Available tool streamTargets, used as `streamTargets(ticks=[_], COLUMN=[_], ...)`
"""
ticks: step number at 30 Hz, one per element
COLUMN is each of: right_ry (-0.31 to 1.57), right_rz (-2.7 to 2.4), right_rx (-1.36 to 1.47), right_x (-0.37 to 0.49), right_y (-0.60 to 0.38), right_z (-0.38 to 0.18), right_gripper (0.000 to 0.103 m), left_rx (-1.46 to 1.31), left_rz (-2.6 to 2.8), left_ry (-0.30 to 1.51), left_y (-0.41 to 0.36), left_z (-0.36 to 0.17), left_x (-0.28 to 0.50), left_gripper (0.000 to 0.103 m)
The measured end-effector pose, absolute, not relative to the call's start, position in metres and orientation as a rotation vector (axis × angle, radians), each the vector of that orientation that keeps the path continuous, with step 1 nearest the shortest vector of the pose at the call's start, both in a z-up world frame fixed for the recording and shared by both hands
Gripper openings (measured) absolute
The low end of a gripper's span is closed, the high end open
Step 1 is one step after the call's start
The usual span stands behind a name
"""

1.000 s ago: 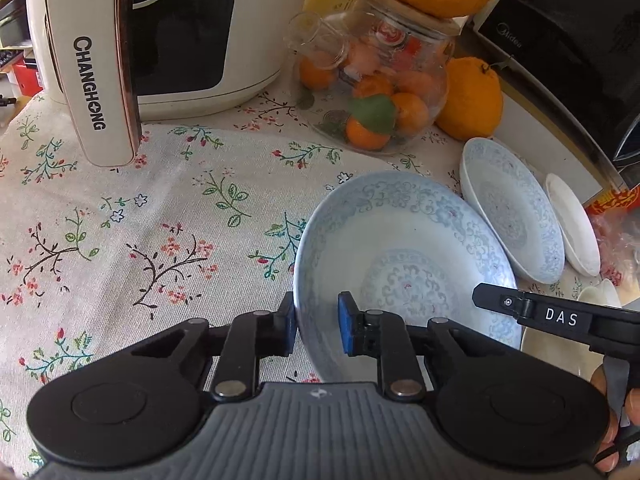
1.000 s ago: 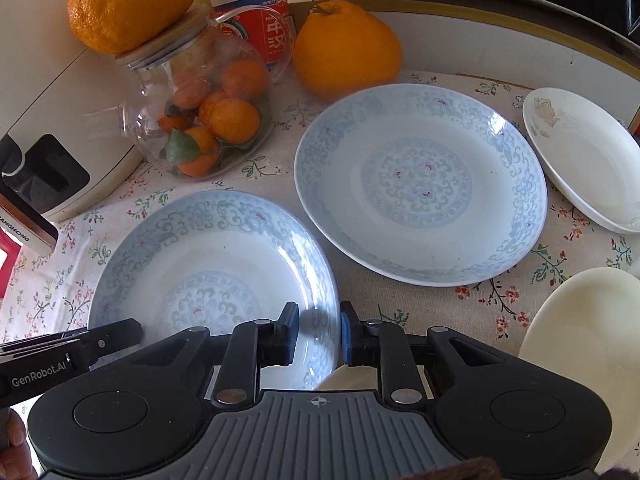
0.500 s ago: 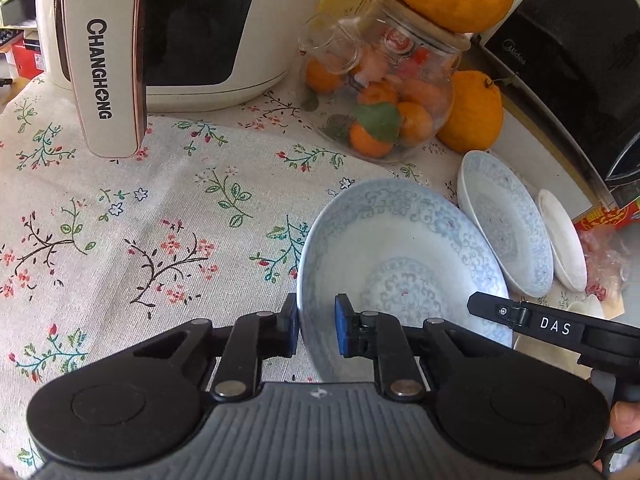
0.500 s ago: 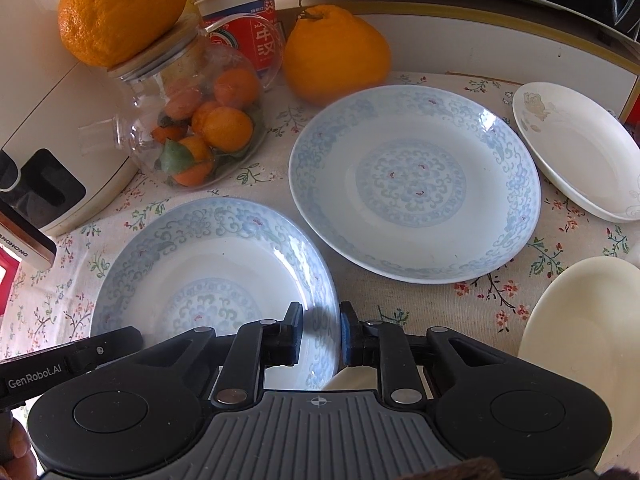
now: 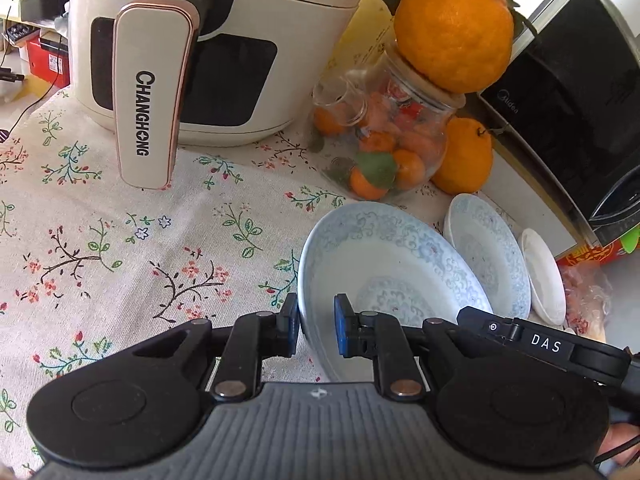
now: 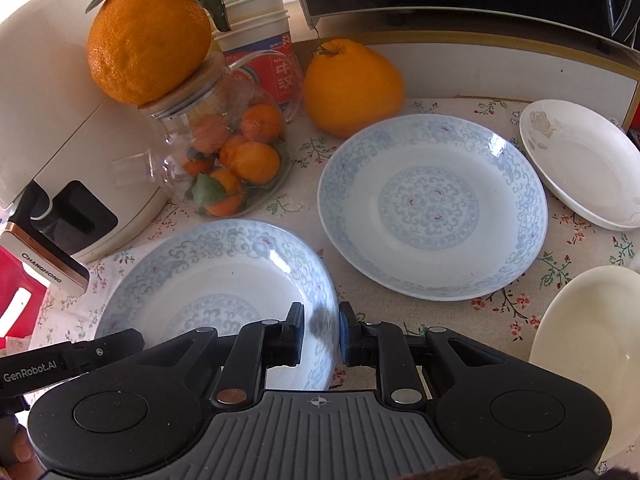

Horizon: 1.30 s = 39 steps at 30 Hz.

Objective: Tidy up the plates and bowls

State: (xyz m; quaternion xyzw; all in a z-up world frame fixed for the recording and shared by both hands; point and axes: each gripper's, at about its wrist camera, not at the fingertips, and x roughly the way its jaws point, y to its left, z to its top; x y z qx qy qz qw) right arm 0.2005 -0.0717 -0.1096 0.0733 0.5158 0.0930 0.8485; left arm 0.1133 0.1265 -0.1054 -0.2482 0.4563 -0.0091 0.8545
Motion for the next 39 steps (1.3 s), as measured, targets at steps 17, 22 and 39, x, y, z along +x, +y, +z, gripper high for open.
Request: streamTargets(ticks=[17, 22, 39], right_ry=[1.119, 1.110, 1.140], right_rz=[0.235, 0.245, 0.233], right_rx=[0.153, 0.166, 0.093], right_x=[0.138, 0.111, 0.036], right_y=[-0.070, -0.077, -0.065], right_z=[-0.084, -0.073, -0.079], right_gripper=[0.018, 0.018, 0.018], left_rx=[-0.525, -0.541, -0.489], left_rz=[-0.034, -0.067, -0.093], left_ry=[0.887, 0.890, 0.928], left_y=[0.145, 0.147, 0.147], left_z=[-0.078, -0.079, -0.087], left_x=[0.062, 0.036, -0.003], left_gripper=[0.015, 0.015, 0.015])
